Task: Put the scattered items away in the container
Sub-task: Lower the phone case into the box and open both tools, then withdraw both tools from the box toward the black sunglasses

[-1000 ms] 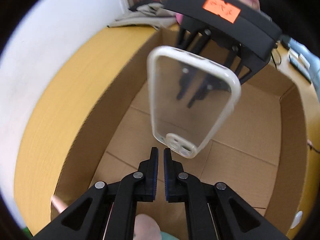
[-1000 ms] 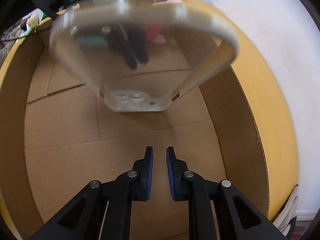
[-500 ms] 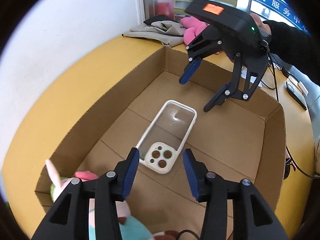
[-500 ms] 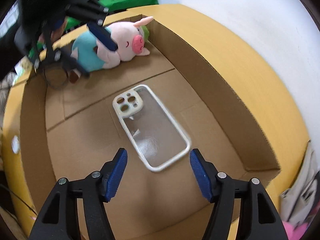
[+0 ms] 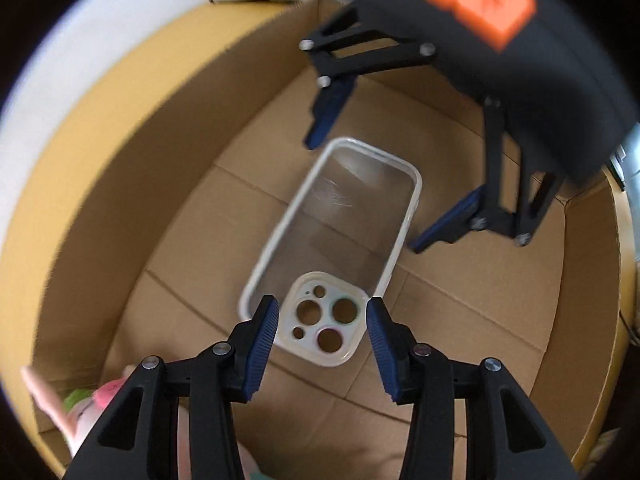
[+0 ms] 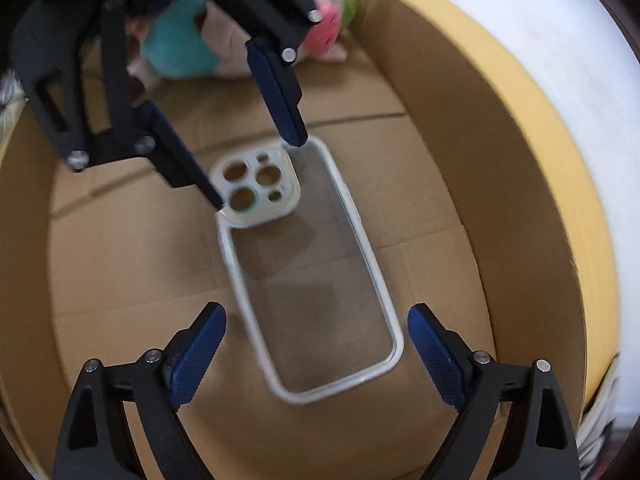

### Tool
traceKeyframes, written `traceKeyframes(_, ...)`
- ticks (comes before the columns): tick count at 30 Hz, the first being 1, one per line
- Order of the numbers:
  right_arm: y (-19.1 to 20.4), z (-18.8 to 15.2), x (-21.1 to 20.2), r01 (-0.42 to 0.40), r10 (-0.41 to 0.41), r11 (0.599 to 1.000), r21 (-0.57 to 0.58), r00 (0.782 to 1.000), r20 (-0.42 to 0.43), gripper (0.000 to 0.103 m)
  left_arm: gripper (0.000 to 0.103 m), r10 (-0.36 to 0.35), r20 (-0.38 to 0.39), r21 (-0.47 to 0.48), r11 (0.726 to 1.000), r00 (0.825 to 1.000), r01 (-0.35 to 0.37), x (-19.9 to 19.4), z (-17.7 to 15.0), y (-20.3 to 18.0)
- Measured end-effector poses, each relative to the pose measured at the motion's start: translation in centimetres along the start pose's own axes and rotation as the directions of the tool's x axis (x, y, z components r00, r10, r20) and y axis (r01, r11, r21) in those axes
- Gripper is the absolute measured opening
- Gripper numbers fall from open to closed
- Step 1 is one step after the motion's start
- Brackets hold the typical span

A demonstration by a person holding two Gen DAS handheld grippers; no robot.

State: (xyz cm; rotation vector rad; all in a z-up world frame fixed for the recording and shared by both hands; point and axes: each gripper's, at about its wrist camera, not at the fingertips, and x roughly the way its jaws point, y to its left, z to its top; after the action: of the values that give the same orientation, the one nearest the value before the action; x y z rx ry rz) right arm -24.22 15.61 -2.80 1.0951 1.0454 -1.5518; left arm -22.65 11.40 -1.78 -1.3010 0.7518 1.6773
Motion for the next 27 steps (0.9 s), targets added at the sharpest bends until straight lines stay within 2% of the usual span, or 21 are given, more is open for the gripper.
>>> traceKeyframes(2, -0.8, 0.2, 0.3, -0.054, 0.054, 0.998, 0.045, 0.999, 0.0, 0.089, 0.046, -0.008, -0.006, -0.001, 1.0, 1.0, 0.008, 0.2, 0.4, 0.1)
traceKeyframes(3, -0.7, 0.2, 0.2, -0.049, 0.048, 0.998, 0.045, 0.999, 0.009, 0.088, 0.046, 0.0, 0.0, -0.001, 1.0, 1.0, 0.0, 0.2, 0.4, 0.0)
traceKeyframes(7, 1.9, -0.3, -0.7, 0.101, -0.098, 0.994, -0.04, 0.994, 0.057, 0.085, 0.046, 0.016, 0.016, -0.01, 1.0, 1.0, -0.016, -0.5, 0.0, 0.0)
traceKeyframes(8, 2.8, -0.4, -1.0, 0.128, -0.124, 0.99, -0.061, 0.99, 0.068, 0.057, 0.046, 0.022, 0.022, -0.01, 1.0, 1.0, -0.021, -0.8, -0.1, 0.0)
traceKeyframes(9, 3.9, -0.5, -1.3, 0.152, -0.145, 0.985, -0.085, 0.986, 0.078, 0.015, 0.046, 0.025, 0.028, -0.008, 1.0, 0.999, -0.025, -1.2, -0.2, -0.1)
traceKeyframes(10, 5.2, -0.5, -1.5, 0.23, -0.222, 0.966, -0.117, 0.972, 0.082, 0.012, 0.046, 0.027, 0.034, -0.006, 1.0, 0.999, -0.027, -1.6, -0.3, -0.2)
traceKeyframes(11, 6.2, -0.7, -1.2, 0.275, -0.268, 0.95, -0.15, 0.961, 0.064, 0.012, 0.046, 0.028, 0.04, -0.002, 1.0, 0.999, -0.028, -1.9, -0.4, -0.2)
traceKeyframes(12, 7.1, -0.9, -0.8, 0.283, -0.28, 0.941, -0.186, 0.959, 0.042, 0.019, 0.046, 0.032, 0.046, 0.0, 0.999, 0.998, -0.032, -2.3, -0.4, -0.2)
traceKeyframes(13, 7.6, -1.2, -0.6, 0.296, -0.293, 0.934, -0.199, 0.955, 0.045, 0.02, 0.046, 0.038, 0.049, -0.005, 0.999, 0.998, -0.038, -2.5, -0.3, -0.1)
traceKeyframes(16, 7.3, -1.4, -0.9, 0.289, -0.286, 0.944, -0.158, 0.957, 0.041, 0.022, 0.046, 0.055, 0.053, -0.029, 0.998, 0.997, -0.054, -2.9, -0.2, 0.2)
traceKeyframes(17, 7.1, -1.6, -1.1, 0.3, -0.295, 0.943, -0.145, 0.954, 0.054, 0.028, 0.046, 0.066, 0.051, -0.027, 0.998, 0.996, -0.065, -2.9, -0.2, 0.3)
traceKeyframes(19, 6.3, -1.7, -1.7, 0.313, -0.307, 0.945, -0.099, 0.949, 0.072, 0.056, 0.046, 0.086, 0.048, -0.022, 0.996, 0.995, -0.085, -2.8, -0.2, 0.4)
traceKeyframes(20, 5.8, -1.7, -1.8, 0.317, -0.311, 0.945, -0.077, 0.947, 0.078, 0.079, 0.046, 0.085, 0.05, -0.027, 0.996, 0.995, -0.084, -2.9, -0.2, 0.5)
traceKeyframes(21, 5.2, -1.8, -1.7, 0.316, -0.311, 0.947, -0.055, 0.947, 0.08, 0.088, 0.046, 0.081, 0.056, -0.037, 0.996, 0.995, -0.079, -3.0, -0.2, 0.8)
traceKeyframes(25, 4.2, -1.9, -0.6, 0.296, -0.294, 0.955, -0.029, 0.954, 0.055, 0.086, 0.046, 0.086, 0.1, -0.091, 0.993, 0.991, -0.077, -3.8, -0.7, 1.4)
traceKeyframes(27, 4.4, -2.1, -0.9, 0.284, -0.282, 0.959, -0.014, 0.957, 0.071, 0.085, 0.046, 0.092, 0.133, -0.108, 0.991, 0.987, -0.078, -4.6, -1.4, 1.0)
